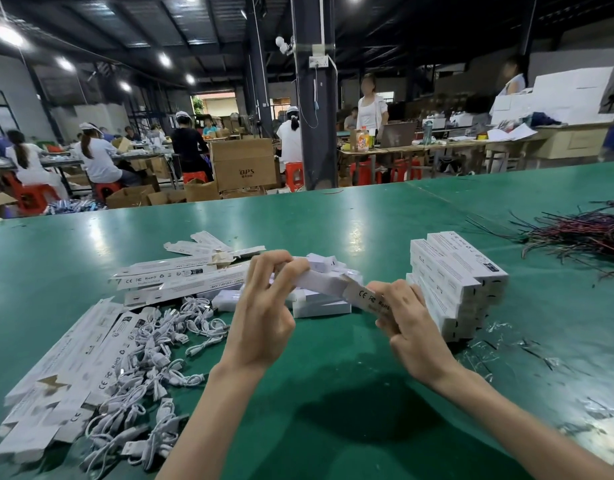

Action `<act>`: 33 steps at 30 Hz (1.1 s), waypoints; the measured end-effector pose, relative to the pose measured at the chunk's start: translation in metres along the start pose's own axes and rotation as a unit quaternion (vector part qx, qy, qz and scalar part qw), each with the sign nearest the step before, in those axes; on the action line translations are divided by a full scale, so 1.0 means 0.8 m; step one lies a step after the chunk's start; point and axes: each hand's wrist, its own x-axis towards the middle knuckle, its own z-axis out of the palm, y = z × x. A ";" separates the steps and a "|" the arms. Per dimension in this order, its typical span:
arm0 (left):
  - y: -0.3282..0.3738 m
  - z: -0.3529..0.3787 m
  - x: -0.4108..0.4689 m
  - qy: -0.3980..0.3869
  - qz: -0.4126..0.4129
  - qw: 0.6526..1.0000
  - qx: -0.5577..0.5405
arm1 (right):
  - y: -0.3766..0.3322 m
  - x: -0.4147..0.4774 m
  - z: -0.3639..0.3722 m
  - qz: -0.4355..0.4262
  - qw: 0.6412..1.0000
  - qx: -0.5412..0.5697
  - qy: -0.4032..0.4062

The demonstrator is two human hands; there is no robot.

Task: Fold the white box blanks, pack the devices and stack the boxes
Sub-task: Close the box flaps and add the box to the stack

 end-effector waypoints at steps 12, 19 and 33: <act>0.052 0.040 -0.017 0.021 -0.139 0.967 -0.213 | -0.012 0.001 -0.001 0.029 0.998 0.048 -0.023; 0.053 0.034 -0.010 0.017 -0.280 0.885 -0.371 | -0.015 0.002 -0.004 0.038 0.997 0.052 -0.039; 0.053 0.029 -0.003 -0.005 -0.326 0.834 -0.446 | -0.020 0.004 -0.007 0.061 0.989 0.116 -0.061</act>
